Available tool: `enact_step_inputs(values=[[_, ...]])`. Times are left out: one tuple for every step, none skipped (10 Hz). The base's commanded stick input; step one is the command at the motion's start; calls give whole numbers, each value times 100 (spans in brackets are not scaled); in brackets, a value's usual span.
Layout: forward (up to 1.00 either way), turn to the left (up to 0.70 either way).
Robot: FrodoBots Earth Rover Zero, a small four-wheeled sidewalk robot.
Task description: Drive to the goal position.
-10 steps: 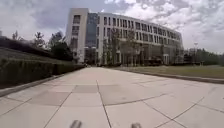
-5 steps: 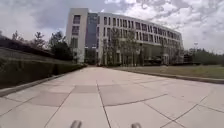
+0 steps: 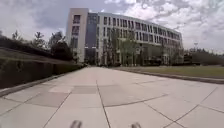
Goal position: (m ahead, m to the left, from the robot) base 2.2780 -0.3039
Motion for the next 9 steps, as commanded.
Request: enact_step_inputs(values=[[8, 3], [8, 3], [8, 3], [8, 3], [8, 3], [8, 3], [7, 2], [7, 2], [7, 2]])
